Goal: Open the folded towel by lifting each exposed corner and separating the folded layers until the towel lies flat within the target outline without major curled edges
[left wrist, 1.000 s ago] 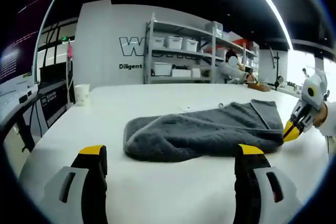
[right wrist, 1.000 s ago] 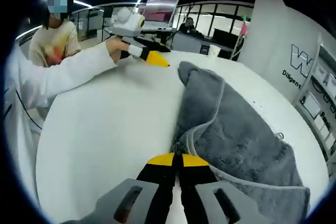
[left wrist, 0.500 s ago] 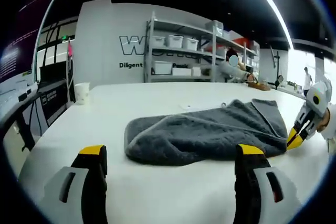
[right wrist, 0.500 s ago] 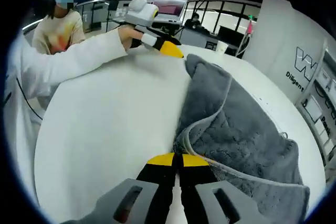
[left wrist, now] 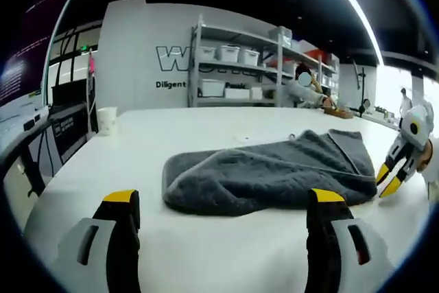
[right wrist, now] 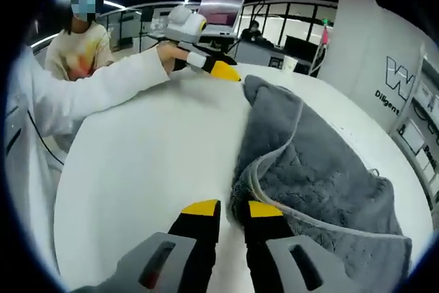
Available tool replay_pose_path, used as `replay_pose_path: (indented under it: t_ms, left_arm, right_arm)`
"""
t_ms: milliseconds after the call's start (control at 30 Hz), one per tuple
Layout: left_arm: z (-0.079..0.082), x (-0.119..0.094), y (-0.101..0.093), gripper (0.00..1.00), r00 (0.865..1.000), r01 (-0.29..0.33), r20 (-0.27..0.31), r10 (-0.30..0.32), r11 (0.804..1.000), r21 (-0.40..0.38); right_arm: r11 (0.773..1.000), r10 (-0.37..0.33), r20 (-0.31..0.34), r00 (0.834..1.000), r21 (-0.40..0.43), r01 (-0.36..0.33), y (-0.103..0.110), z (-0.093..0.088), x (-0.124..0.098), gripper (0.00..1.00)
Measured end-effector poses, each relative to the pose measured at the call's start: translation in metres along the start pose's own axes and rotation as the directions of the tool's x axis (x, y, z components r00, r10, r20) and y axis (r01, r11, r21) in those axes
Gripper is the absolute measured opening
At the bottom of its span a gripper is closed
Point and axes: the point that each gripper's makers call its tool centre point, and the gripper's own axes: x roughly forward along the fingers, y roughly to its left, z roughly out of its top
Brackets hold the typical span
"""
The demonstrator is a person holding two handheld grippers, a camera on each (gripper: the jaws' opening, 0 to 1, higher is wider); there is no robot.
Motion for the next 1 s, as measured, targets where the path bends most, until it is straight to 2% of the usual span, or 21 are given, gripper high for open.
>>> replay_pose_path:
  t_ms: [33, 100, 200, 333, 567, 733, 900, 1000]
  left_arm:
    - [-0.005, -0.005, -0.014, 1.00, 1.000, 0.000, -0.001, 0.000, 1.000, 0.000]
    - [0.000, 0.001, 0.001, 1.00, 1.000, 0.002, -0.002, -0.002, 1.000, -0.001]
    - [0.002, 0.008, 0.008, 1.00, 1.000, -0.004, -0.011, 0.004, 1.000, -0.013]
    - [0.002, 0.007, 0.009, 1.00, 1.000, -0.008, -0.008, 0.008, 1.000, 0.003]
    - [-0.002, 0.008, 0.009, 1.00, 1.000, -0.013, -0.020, 0.014, 1.000, 0.012]
    - [-0.006, 0.010, 0.010, 1.00, 0.999, -0.020, -0.038, 0.021, 1.000, 0.018]
    - [-0.009, 0.009, 0.009, 1.00, 0.999, -0.019, -0.040, 0.019, 1.000, 0.005]
    - [-0.008, 0.008, 0.008, 1.00, 0.999, -0.014, -0.034, 0.015, 1.000, 0.008]
  right_arm:
    - [1.000, -0.001, 0.009, 1.000, 0.007, 0.001, 0.000, 0.002, -0.003, 0.15]
    - [1.000, -0.002, 0.032, 0.999, 0.011, 0.001, -0.001, 0.006, -0.011, 0.23]
    - [0.998, -0.052, 0.101, 0.994, 0.028, 0.050, -0.015, 0.018, -0.027, 0.32]
    - [0.992, -0.101, 0.149, 0.984, 0.085, 0.089, -0.035, 0.019, -0.047, 0.42]
    - [0.962, -0.240, 0.188, 0.952, 0.177, 0.208, -0.082, -0.005, -0.077, 0.53]
    - [0.916, -0.355, 0.210, 0.911, 0.272, 0.295, -0.121, -0.029, -0.100, 0.65]
    - [0.888, -0.411, 0.223, 0.884, 0.317, 0.332, -0.141, -0.052, -0.112, 0.73]
    - [0.870, -0.447, 0.216, 0.868, 0.330, 0.366, -0.154, -0.068, -0.115, 0.82]
